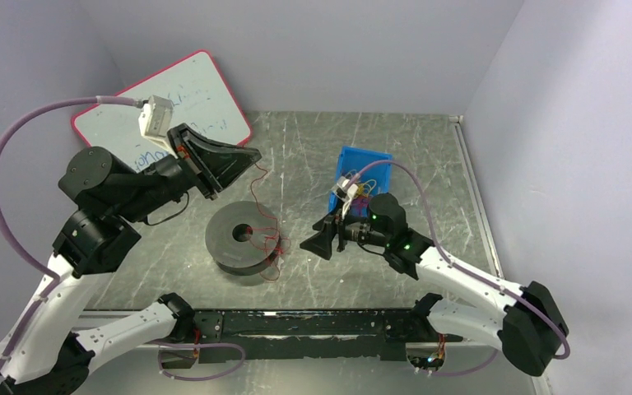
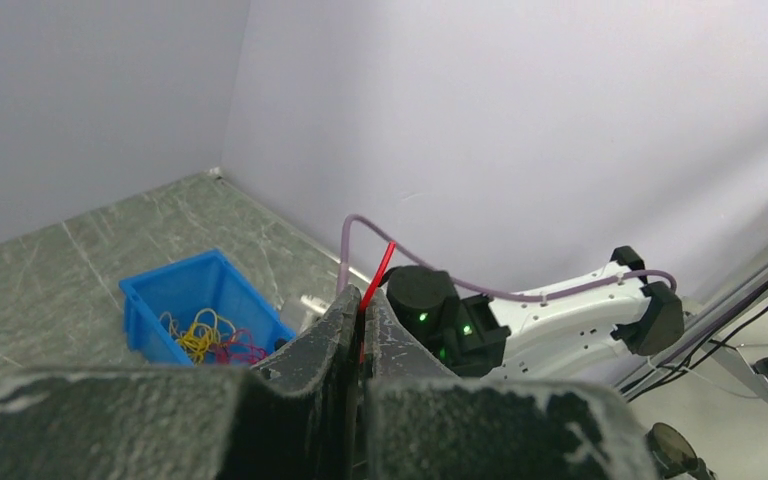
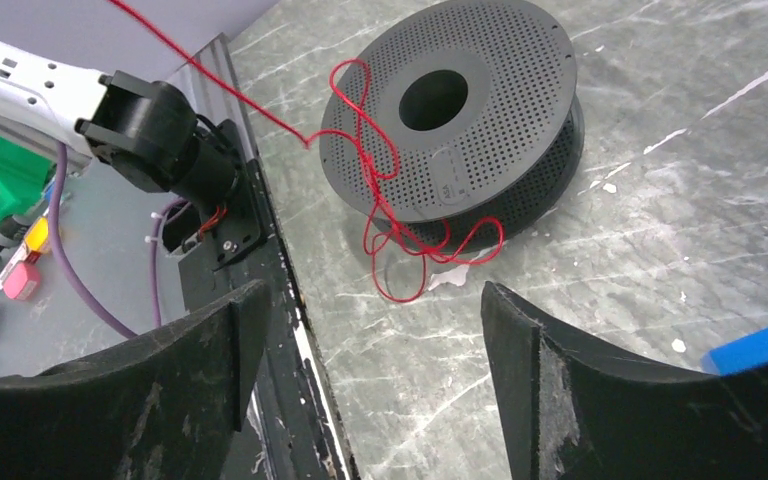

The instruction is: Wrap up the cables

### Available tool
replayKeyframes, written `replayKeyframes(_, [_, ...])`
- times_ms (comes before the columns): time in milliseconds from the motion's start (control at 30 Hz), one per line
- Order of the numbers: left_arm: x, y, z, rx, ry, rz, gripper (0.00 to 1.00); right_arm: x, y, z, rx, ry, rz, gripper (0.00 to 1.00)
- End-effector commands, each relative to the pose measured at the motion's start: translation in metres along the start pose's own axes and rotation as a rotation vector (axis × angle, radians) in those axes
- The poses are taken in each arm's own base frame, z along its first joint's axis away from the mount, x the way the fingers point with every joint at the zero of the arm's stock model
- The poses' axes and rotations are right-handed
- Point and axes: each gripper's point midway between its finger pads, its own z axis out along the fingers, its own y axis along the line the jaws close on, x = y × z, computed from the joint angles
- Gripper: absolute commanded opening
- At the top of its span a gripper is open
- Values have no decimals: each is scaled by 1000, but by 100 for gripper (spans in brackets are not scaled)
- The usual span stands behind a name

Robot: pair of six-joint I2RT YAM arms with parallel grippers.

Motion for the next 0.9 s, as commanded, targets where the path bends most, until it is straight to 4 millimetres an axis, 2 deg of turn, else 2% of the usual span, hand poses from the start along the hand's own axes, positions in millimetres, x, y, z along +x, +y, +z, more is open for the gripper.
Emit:
replayKeyframes(0, [-22,-11,-8,2,-58,18,7,-7,6,12,-63,-55,-11,78])
replayKeyframes(200, [-25,-12,-8,2,-59,22,7,5,3,35,-91,-15,-10,70])
replayKeyframes(400, [-28,-12,-8,-2,-58,21,7,10,16,58,-165,19,-26,65])
replayKeyframes(867, [-34,-14,-11,-8,-73,27,7,18,36,86,-282,22,6,58])
